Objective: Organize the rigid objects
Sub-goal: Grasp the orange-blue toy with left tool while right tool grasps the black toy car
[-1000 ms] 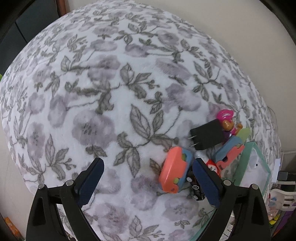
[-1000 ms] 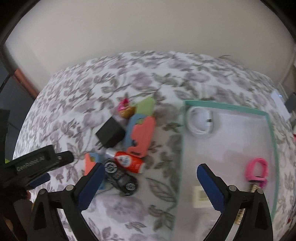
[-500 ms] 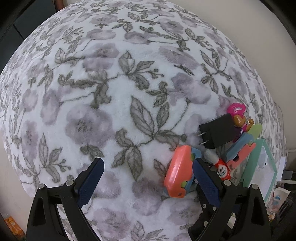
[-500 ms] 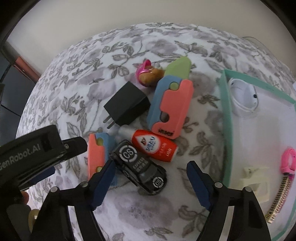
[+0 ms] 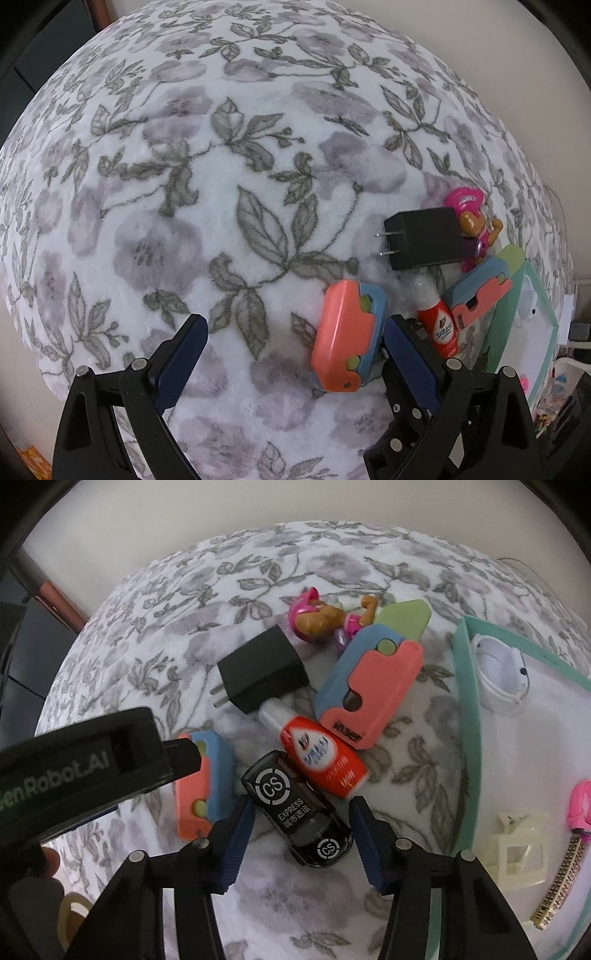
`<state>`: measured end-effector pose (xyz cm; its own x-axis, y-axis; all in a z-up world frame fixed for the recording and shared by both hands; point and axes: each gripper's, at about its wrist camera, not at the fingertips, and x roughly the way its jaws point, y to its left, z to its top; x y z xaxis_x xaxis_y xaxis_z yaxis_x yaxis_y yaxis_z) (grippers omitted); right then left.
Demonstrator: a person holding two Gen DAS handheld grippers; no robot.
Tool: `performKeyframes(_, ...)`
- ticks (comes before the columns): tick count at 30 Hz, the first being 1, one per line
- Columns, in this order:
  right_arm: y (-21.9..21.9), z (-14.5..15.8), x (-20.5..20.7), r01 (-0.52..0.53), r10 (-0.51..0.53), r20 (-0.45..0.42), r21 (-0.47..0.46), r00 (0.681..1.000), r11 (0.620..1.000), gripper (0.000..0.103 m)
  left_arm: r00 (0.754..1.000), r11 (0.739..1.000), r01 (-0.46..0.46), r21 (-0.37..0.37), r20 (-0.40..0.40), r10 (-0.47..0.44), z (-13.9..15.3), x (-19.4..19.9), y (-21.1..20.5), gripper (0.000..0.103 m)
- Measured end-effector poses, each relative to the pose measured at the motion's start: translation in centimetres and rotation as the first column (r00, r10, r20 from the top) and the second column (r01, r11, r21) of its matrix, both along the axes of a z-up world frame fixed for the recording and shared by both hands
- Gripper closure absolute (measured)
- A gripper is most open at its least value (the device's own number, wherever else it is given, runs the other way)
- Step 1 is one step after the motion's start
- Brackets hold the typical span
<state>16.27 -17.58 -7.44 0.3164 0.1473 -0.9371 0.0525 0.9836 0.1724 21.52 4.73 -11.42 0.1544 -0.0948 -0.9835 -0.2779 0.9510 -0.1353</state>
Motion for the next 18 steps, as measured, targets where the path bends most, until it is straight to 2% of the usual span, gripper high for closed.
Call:
performKeyframes(3,-1.0,0.0,-0.6,0.018,-0.018,-0.010,-0.003,1.000,1.000,0.047,1.000,1.000,0.026,0.001,-0.010,-0.026,-0.6,0.3,-0.8,0.006)
performKeyframes(5,-2.2,0.3,-1.2,0.030,-0.030,-0.015,0.004,0.999,1.000,0.052,0.999,0.999,0.044,0.006,-0.014,-0.044,-0.9,0.4,-1.5,0.007)
performKeyframes(11,-4.2,0.3,-2.0,0.060,-0.059,-0.032,0.025,0.998,0.998,0.055,0.996,0.995,0.090,0.053,-0.020,-0.089,-1.5,0.2,-3.9,0.008)
performKeyframes(14,-3.8,0.4,-2.0,0.059,-0.058,-0.034,0.024,0.998,0.998,0.056,0.994,0.991,0.112,0.069,-0.021,-0.111,-1.9,0.2,-5.5,0.015)
performKeyframes(17,-3.3,-0.2,-1.2,0.058,-0.057,-0.038,0.029,0.998,0.998,0.056,0.993,0.990,0.119,0.072,-0.035,-0.117,-2.4,0.3,-6.5,0.031)
performKeyframes(18,-3.3,-0.2,-1.2,0.058,-0.057,-0.039,0.032,0.998,0.998,0.056,0.993,0.990,0.116,0.080,-0.038,-0.113,-2.6,0.3,-6.7,0.032)
